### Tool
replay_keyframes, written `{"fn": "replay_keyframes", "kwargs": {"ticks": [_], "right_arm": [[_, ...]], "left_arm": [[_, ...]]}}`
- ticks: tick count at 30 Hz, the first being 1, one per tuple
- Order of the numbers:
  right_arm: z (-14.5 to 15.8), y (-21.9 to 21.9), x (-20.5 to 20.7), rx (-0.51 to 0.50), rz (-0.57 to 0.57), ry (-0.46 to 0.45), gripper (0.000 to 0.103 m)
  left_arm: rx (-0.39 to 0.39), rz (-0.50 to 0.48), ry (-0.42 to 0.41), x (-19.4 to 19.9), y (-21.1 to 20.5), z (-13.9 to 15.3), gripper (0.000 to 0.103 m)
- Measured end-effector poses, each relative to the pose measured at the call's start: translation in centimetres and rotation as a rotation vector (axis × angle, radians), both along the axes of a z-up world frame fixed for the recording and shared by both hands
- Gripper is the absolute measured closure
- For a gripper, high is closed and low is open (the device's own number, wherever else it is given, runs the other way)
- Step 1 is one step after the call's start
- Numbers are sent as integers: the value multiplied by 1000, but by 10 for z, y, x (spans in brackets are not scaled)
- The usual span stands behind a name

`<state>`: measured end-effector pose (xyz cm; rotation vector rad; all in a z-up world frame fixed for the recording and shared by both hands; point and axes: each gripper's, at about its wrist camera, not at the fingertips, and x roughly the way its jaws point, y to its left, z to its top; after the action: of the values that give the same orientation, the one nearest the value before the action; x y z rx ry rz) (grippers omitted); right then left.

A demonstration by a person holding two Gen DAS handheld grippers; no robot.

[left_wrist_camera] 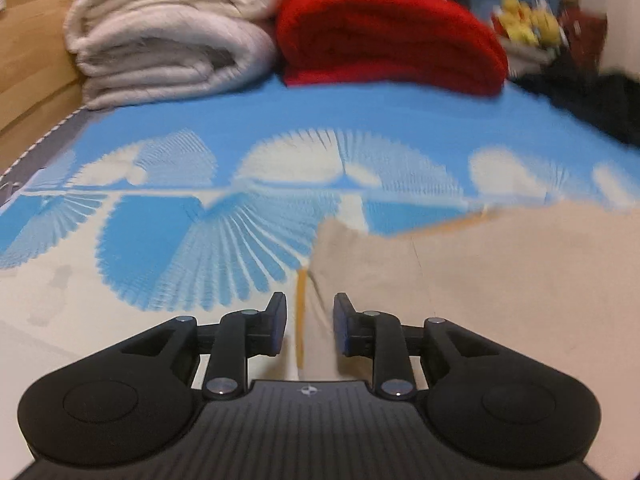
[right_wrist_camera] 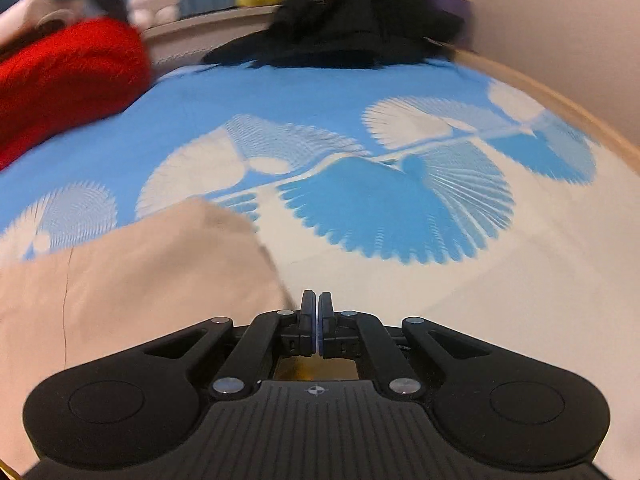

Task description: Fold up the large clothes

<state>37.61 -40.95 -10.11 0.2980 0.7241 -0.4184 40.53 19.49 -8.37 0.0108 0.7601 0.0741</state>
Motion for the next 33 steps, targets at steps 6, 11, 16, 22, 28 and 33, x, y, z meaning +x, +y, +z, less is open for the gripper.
{"fn": "replay_keyframes", "kwargs": {"ticks": [6, 11, 16, 22, 28, 33], "right_arm": [[84, 1, -63, 79, 72, -235, 100], [136, -3, -138, 216, 193, -288, 100], [138, 3, -214, 164, 260, -302, 94], [103, 18, -238, -5, 288, -142, 89], [70, 8, -217, 96, 273, 49, 89], [45, 17, -210, 90, 297, 187, 83]], "left_arm": [[-210, 75, 94, -50, 23, 57, 65], [-218, -5, 44, -141, 14, 104, 65], [-225, -16, 48, -210, 13, 78, 65], [-240, 48, 209, -201, 19, 52, 65], [-233, 40, 305, -192, 15, 36, 53], [-251, 43, 332, -190, 20, 28, 52]]}}
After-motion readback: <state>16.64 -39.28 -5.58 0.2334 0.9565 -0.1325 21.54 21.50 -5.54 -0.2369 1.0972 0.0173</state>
